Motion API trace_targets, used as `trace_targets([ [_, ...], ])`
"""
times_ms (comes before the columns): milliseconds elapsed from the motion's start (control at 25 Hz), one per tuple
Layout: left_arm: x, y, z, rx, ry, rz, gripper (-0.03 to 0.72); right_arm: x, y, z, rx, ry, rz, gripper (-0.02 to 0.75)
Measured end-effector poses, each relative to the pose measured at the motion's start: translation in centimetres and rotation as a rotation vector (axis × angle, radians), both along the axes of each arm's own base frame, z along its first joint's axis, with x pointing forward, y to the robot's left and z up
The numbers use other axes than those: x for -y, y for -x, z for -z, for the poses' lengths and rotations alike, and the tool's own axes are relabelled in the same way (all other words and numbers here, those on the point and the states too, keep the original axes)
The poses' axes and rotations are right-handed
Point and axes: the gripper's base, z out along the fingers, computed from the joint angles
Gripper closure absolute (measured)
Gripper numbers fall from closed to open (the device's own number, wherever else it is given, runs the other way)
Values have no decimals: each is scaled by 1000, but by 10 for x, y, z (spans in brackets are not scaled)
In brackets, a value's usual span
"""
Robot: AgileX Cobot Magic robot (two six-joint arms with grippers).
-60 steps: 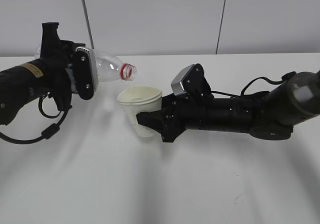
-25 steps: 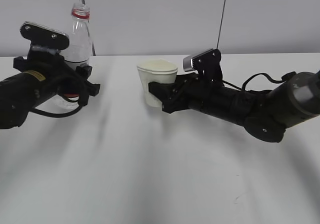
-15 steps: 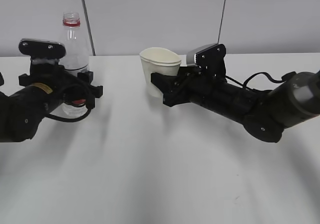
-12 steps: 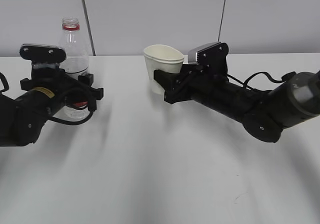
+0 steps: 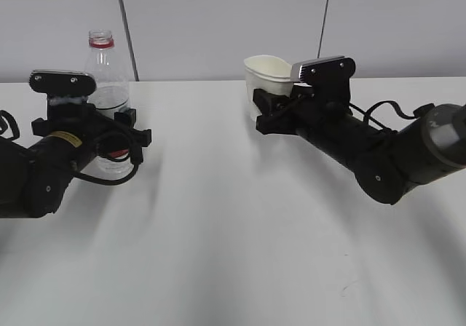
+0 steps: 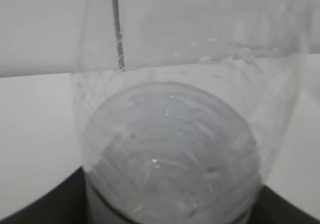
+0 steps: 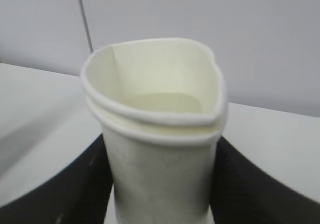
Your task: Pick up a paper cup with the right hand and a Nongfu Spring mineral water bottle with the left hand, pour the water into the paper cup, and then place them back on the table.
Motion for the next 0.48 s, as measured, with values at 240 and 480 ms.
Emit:
trace_targets([
  [240,0,0,0,0,0,1,294,10,-2,4,-31,28,107,329],
  [480,1,0,0,2,-5,11,294,18,4,14,-39,47,174,334],
])
